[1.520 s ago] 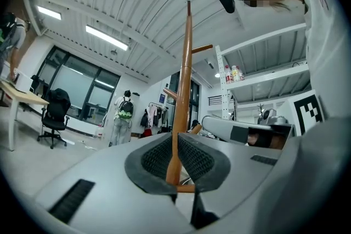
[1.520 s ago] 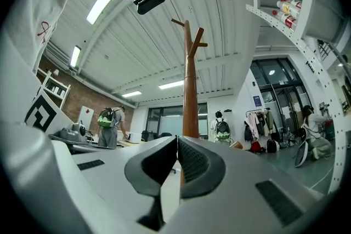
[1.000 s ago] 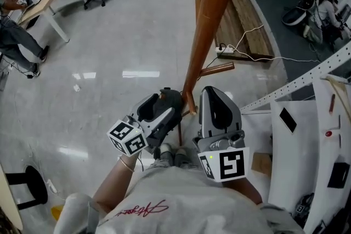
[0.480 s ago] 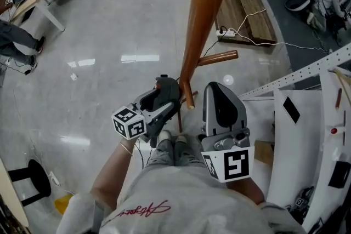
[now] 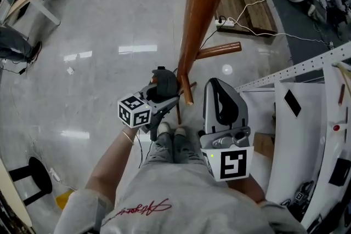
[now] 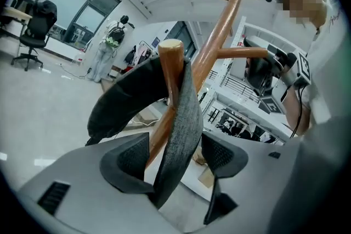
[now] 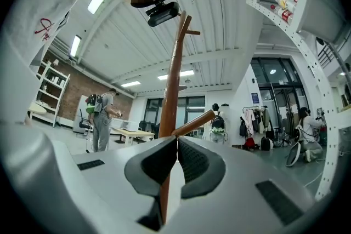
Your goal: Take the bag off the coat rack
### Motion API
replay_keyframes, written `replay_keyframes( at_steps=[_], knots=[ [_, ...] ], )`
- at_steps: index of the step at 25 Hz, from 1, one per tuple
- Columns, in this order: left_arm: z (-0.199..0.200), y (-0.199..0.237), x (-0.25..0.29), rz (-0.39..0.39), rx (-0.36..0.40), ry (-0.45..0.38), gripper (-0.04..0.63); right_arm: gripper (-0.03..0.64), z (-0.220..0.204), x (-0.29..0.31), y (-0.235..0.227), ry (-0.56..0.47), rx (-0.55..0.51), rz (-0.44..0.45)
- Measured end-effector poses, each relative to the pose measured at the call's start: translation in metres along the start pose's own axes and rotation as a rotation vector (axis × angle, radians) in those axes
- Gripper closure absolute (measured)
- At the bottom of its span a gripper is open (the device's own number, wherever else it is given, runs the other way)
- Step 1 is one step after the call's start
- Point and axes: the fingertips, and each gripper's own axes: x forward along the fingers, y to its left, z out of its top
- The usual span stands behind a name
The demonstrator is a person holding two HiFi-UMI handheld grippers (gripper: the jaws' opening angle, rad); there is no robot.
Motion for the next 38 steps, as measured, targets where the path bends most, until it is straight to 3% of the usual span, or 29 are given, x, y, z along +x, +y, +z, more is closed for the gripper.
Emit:
replay_keyframes(
  at_steps=[6, 8, 11, 14, 22, 34, 38],
  knots=[
    [0.002, -0.001, 0.005, -0.042, 0.016, -0.019, 0.294, 0.597, -0.008, 0.002, -0.001, 0.016, 0.007, -0.002],
    [0.004, -0.005, 0.008, -0.048, 0.069, -0.018, 0.358, 0.597, -0.010, 0.003, -0.001, 0.021, 0.013, -0.001],
    [0.005, -0.011, 0.012, -0.058, 0.151, -0.002, 0.522, 0.597, -0.012, 0.004, -0.001, 0.026, 0.015, 0.001],
    [0.005, -0.014, 0.012, -0.069, 0.160, 0.004, 0.551, 0.597, -0.012, 0.005, 0.000, 0.028, 0.018, 0.003],
    [0.010, -0.034, 0.008, -0.051, 0.260, 0.010, 0.560, 0.597, -0.008, 0.006, 0.004, 0.013, 0.012, 0.012],
    [0.043, -0.043, -0.021, -0.028, 0.253, -0.068, 0.560, 0.597, 0.002, 0.006, 0.007, -0.016, 0.024, 0.017],
    [0.052, -0.051, -0.033, -0.019, 0.287, -0.078, 0.560, 0.597, 0.008, 0.008, 0.008, -0.032, 0.025, 0.026]
  ],
)
